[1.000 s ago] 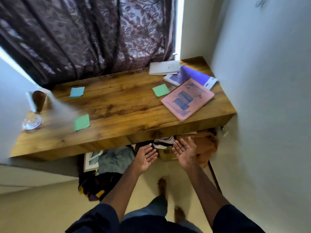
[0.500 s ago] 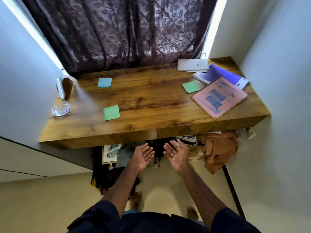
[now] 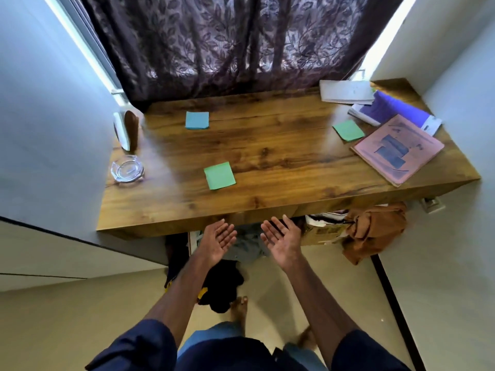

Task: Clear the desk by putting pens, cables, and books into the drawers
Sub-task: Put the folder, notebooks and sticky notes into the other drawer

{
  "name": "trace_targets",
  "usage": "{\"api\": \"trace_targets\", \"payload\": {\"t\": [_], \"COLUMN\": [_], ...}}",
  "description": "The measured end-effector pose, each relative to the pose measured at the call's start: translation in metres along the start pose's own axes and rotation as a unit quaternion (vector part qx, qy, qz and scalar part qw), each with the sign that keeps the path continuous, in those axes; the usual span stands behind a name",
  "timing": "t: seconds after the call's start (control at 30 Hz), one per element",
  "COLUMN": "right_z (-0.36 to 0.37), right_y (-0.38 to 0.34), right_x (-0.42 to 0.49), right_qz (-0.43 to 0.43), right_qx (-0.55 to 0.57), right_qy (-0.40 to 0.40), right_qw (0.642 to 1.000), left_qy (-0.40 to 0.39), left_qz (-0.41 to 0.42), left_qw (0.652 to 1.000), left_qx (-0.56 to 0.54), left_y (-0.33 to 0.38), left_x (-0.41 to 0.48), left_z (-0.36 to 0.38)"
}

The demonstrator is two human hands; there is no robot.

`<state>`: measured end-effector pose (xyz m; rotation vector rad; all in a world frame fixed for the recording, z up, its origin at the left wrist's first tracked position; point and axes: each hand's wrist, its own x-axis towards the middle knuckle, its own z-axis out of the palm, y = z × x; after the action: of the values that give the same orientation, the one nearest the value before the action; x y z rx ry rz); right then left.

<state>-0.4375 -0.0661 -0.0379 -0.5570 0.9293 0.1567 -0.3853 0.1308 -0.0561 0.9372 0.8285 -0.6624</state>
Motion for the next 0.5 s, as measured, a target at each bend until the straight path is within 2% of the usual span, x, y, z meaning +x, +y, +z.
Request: {"api": "trace_targets", "payload": {"t": [0.1, 0.3, 0.5], "right_z": [-0.005, -0.007, -0.006], "right_y": [0.020, 0.064, 0.084], "right_x": [0.024, 0.095, 0.164], "right_qz": [0.024, 0.044, 0.023], "right_qx": [0.035, 0.059, 0.084], "right_qy": [0.015, 0.045, 0.037], "right_qw": [0.999, 0.996, 0.996], "left_qy": [0.023, 0.069, 0.103], "left_qz": [-0.016, -0.043, 0.003], "left_qw": [0.999, 0.988, 0.965], "left_qx": [-0.021, -0.133, -0.242], "left_y": [-0.002, -0.004, 0.012], "left_x": [0.014, 0.067, 0.126], "left_z": [-0.031, -0.088, -0.101]}}
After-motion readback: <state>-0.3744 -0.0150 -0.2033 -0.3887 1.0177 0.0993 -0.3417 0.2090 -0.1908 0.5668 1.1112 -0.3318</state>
